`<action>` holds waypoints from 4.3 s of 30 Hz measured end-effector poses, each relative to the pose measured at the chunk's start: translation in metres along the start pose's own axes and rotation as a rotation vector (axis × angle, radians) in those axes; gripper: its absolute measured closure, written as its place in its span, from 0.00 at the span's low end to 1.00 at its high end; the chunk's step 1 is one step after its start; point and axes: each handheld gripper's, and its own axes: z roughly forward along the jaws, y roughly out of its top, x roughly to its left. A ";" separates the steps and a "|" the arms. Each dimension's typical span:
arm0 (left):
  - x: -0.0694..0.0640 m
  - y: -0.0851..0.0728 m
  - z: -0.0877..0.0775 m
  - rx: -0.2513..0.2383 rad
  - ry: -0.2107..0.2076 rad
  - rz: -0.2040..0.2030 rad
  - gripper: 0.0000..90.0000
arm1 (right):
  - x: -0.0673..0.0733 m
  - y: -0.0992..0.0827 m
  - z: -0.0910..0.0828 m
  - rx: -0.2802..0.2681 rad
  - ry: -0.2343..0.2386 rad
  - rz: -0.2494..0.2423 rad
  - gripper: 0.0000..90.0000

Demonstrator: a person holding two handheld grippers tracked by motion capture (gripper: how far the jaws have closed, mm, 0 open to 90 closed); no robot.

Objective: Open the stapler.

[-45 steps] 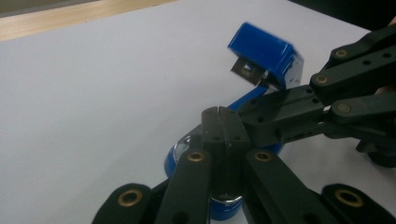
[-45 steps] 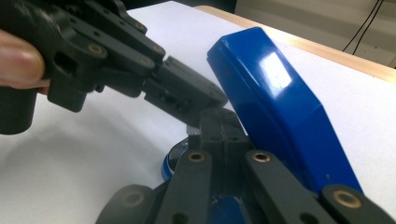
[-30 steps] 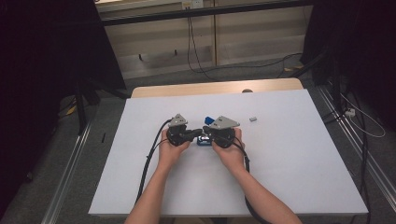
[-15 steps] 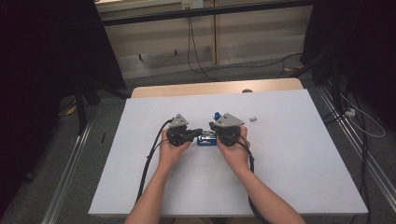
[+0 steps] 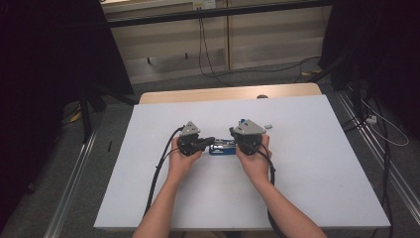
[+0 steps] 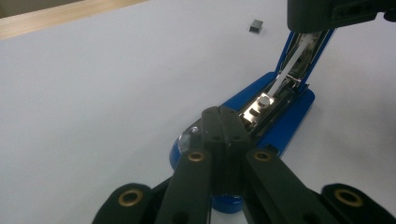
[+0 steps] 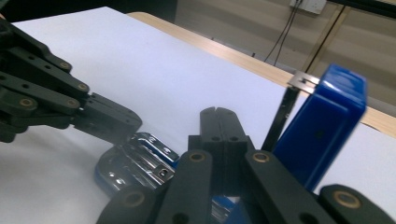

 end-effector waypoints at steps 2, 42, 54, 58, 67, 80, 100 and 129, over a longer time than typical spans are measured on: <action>0.000 0.000 0.000 0.004 0.002 0.007 1.00 | -0.002 -0.001 -0.001 0.006 -0.017 0.004 1.00; 0.003 -0.003 0.000 -0.015 -0.026 -0.037 1.00 | -0.043 -0.045 -0.009 0.063 -0.023 0.094 1.00; 0.002 0.000 -0.004 -0.053 -0.031 -0.040 1.00 | -0.056 -0.047 -0.014 0.080 0.000 0.103 1.00; 0.003 0.000 -0.005 -0.063 -0.046 -0.059 0.98 | -0.058 -0.046 -0.017 0.076 0.003 0.098 1.00; 0.000 0.005 -0.012 -0.058 -0.032 -0.098 0.53 | -0.081 -0.035 -0.026 0.076 -0.056 0.109 0.72; 0.006 0.008 -0.022 -0.045 0.029 -0.163 0.16 | -0.117 -0.040 -0.024 0.111 -0.124 0.163 0.40; 0.004 0.010 -0.030 0.009 0.077 -0.128 0.12 | -0.133 -0.046 -0.001 0.159 -0.080 0.212 0.27; 0.008 0.007 -0.030 0.019 0.068 -0.158 0.12 | -0.146 -0.051 0.033 0.262 -0.016 0.221 0.41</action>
